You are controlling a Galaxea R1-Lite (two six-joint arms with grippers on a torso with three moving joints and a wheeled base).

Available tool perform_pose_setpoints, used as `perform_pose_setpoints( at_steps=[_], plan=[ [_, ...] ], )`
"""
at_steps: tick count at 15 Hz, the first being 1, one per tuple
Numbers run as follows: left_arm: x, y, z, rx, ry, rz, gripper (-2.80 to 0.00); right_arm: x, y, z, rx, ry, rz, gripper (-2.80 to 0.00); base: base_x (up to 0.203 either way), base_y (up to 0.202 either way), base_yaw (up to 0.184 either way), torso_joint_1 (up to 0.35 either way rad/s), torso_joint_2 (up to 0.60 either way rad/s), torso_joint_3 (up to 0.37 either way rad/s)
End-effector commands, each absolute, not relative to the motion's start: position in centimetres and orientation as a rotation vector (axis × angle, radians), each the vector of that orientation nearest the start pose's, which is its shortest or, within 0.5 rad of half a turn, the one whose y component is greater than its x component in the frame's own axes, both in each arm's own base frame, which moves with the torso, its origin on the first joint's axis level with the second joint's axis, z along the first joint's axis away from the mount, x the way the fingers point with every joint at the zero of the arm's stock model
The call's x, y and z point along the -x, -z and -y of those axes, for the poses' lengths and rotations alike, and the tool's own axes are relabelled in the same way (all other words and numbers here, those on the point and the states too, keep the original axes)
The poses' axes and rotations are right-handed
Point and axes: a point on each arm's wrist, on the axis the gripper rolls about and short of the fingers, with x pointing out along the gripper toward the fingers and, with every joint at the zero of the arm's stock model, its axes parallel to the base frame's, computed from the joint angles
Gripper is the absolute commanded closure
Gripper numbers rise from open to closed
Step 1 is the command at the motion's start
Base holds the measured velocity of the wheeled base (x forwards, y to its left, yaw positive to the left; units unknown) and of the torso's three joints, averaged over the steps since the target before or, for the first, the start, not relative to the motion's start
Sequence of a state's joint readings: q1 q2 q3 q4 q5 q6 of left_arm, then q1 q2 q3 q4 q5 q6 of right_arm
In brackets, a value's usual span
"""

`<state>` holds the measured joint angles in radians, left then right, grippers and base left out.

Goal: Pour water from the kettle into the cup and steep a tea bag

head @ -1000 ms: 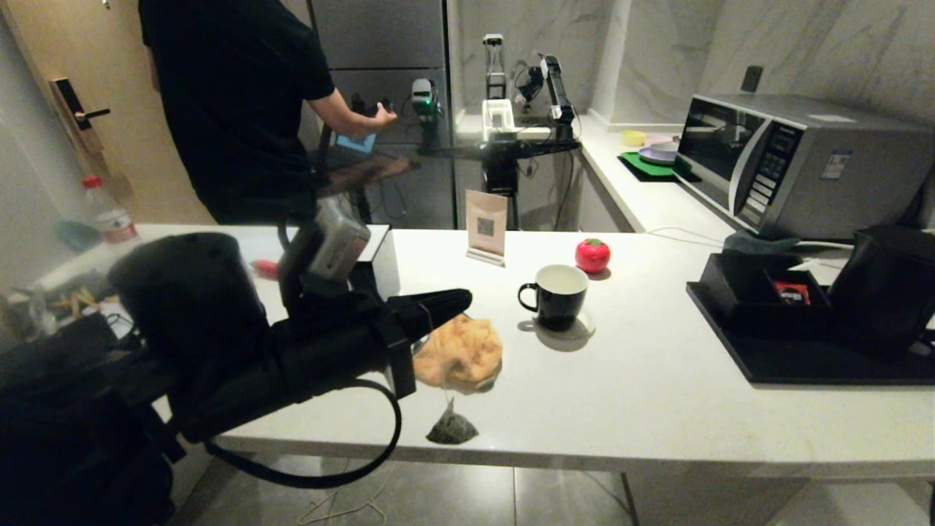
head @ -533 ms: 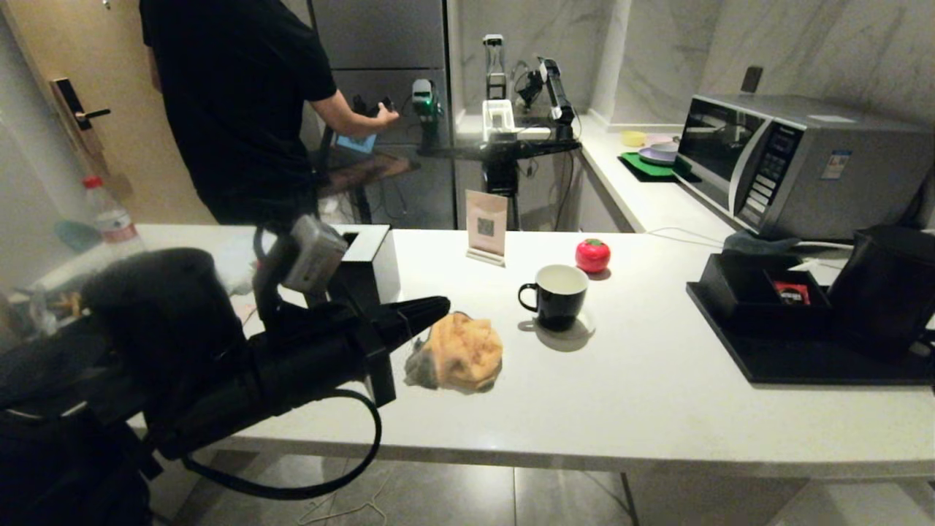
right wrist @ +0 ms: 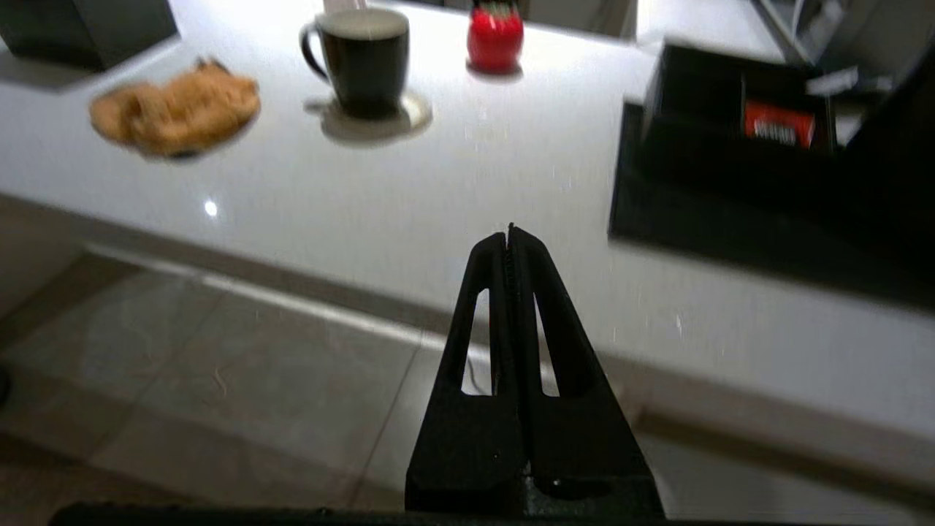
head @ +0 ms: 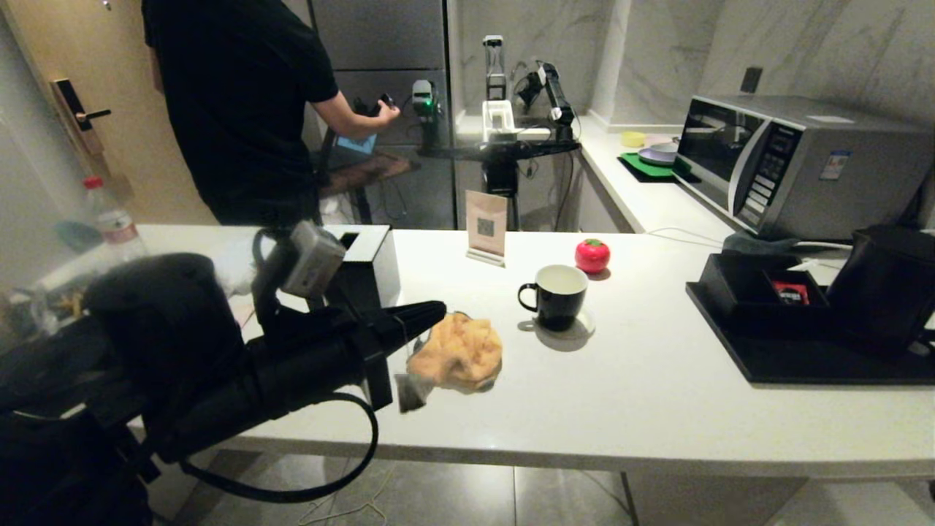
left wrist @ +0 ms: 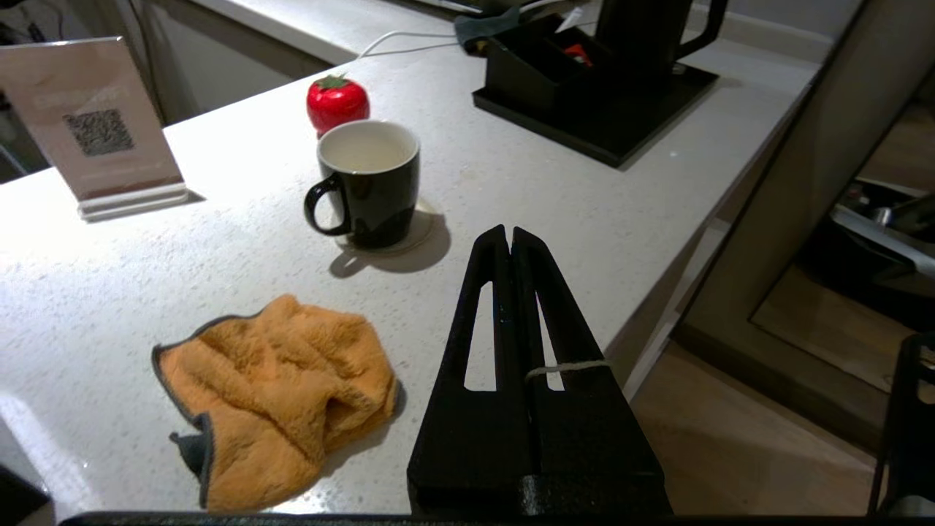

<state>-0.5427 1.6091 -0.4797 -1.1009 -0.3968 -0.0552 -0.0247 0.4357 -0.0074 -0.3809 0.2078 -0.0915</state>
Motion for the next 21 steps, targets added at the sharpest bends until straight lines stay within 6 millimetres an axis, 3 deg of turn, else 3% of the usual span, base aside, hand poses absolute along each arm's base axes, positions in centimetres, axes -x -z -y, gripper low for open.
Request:
perform_pose_setpoints(
  at_steps=[1, 6, 9, 16, 21],
  plan=[
    [-21.3, -16.9, 13.7, 0.049, 0.933, -0.061, 0.00, -0.7, -10.2, -0.3, 0.088, -0.152, -0.080, 0.00, 0.000, 0.000, 0.000, 0.000, 0.00, 0.000],
    [-21.6, -16.7, 13.0, 0.050, 0.905, -0.069, 0.00, 1.1, -7.8, 0.0, 0.082, -0.014, -0.166, 0.00, 0.000, 0.000, 0.000, 0.000, 0.00, 0.000],
    [-21.7, -16.6, 12.9, 0.052, 0.900, -0.072, 0.00, 2.3, -7.6, 0.0, 0.028, 0.003, -0.011, 0.00, 0.000, 0.000, 0.000, 0.000, 0.00, 0.000],
    [-21.9, -16.4, 12.2, 0.050, 0.870, -0.078, 0.00, 2.3, -7.6, 0.0, -0.025, 0.008, -0.001, 0.00, 0.000, 0.000, 0.000, 0.000, 0.00, 0.000],
    [-21.0, -16.5, 10.7, 0.051, 0.818, -0.074, 0.00, 2.3, -7.6, 0.0, -0.025, 0.008, -0.001, 0.00, 0.000, 0.000, 0.000, 0.000, 0.00, 0.000]
  ],
)
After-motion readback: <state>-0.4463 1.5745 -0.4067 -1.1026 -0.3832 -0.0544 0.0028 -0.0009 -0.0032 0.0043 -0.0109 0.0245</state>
